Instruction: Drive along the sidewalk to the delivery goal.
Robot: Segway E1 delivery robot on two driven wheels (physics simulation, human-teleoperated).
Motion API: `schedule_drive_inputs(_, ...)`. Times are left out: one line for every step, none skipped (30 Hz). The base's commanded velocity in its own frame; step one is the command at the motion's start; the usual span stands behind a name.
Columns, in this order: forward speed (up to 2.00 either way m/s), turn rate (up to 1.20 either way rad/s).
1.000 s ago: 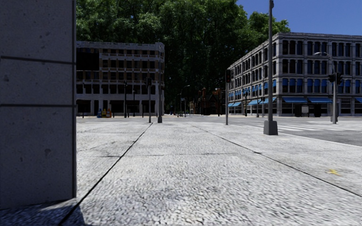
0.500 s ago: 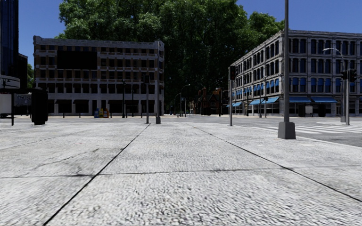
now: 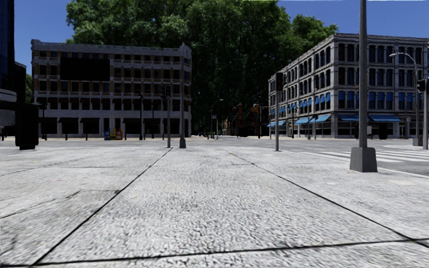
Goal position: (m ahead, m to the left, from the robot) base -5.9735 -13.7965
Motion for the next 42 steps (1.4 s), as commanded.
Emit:
schedule_drive_inputs(2.00,-0.21)
schedule_drive_inputs(2.00,-0.21)
schedule_drive_inputs(2.00,-0.21)
schedule_drive_inputs(2.00,-0.21)
schedule_drive_inputs(2.00,-0.21)
schedule_drive_inputs(2.00,-0.21)
schedule_drive_inputs(2.00,-0.21)
schedule_drive_inputs(2.00,-0.21)
schedule_drive_inputs(2.00,-0.21)
schedule_drive_inputs(2.00,-0.21)
schedule_drive_inputs(2.00,-0.21)
schedule_drive_inputs(2.00,-0.21)
schedule_drive_inputs(2.00,-0.21)
schedule_drive_inputs(2.00,-0.21)
schedule_drive_inputs(2.00,-0.21)
schedule_drive_inputs(2.00,-0.21)
schedule_drive_inputs(2.00,-0.21)
schedule_drive_inputs(2.00,-0.21)
schedule_drive_inputs(2.00,-0.22)
schedule_drive_inputs(2.00,-0.22)
schedule_drive_inputs(2.00,-0.24)
schedule_drive_inputs(2.00,-0.26)
schedule_drive_inputs(2.00,-0.28)
schedule_drive_inputs(2.00,-0.28)
schedule_drive_inputs(2.00,-0.30)
schedule_drive_inputs(2.00,-0.34)
schedule_drive_inputs(2.00,-0.36)
schedule_drive_inputs(2.00,-0.36)
schedule_drive_inputs(2.00,-0.39)
schedule_drive_inputs(2.00,-0.40)
schedule_drive_inputs(2.00,-0.41)
schedule_drive_inputs(2.00,-0.41)
schedule_drive_inputs(2.00,-0.42)
schedule_drive_inputs(2.00,-0.42)
schedule_drive_inputs(2.00,-0.43)
schedule_drive_inputs(2.00,-0.43)
schedule_drive_inputs(2.00,-0.43)
schedule_drive_inputs(2.00,-0.45)
schedule_drive_inputs(2.00,-0.46)
schedule_drive_inputs(2.00,-0.46)
schedule_drive_inputs(2.00,-0.46)
schedule_drive_inputs(2.00,-0.46)
